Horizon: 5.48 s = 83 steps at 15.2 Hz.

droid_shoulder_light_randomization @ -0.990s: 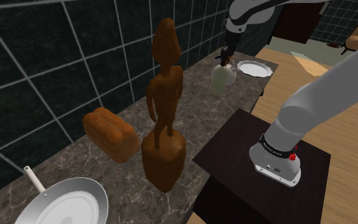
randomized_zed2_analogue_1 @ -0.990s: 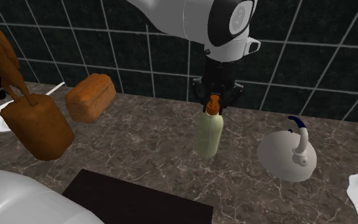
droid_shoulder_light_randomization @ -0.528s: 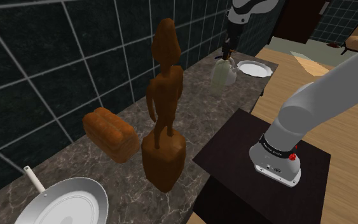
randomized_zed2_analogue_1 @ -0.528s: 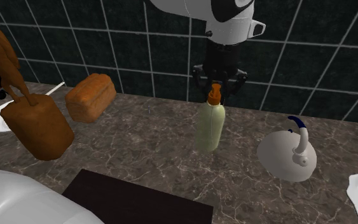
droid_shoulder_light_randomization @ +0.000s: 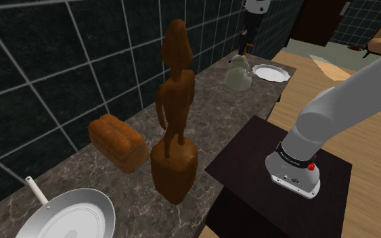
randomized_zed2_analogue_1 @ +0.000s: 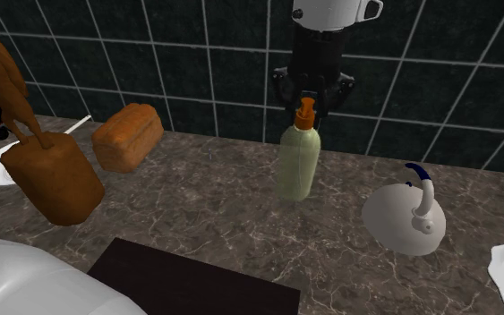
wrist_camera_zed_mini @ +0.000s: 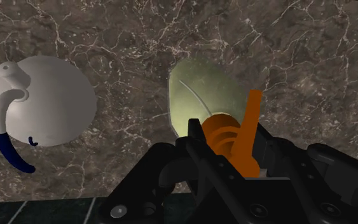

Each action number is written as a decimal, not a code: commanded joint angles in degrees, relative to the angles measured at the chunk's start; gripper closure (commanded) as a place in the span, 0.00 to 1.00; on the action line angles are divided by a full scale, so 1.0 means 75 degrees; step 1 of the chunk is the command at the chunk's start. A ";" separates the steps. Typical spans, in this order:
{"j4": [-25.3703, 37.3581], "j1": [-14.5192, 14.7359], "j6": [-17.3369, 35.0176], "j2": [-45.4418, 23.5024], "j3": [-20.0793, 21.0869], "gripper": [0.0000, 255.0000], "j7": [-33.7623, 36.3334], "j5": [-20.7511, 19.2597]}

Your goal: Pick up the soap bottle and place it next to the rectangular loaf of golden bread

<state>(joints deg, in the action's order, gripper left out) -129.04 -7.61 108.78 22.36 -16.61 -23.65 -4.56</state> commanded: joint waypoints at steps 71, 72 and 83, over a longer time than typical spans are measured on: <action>0.8036 0.2885 -0.1999 -0.6041 0.3324 1.00 0.5793 0.0237; 0.7883 0.2877 -0.1878 -0.6009 0.3324 1.00 0.5792 0.0242; 0.6505 0.2823 -0.0663 -0.5847 0.3315 1.00 0.5793 0.0260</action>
<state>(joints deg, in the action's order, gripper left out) -79.58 13.60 103.15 -21.57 8.26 19.82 -2.61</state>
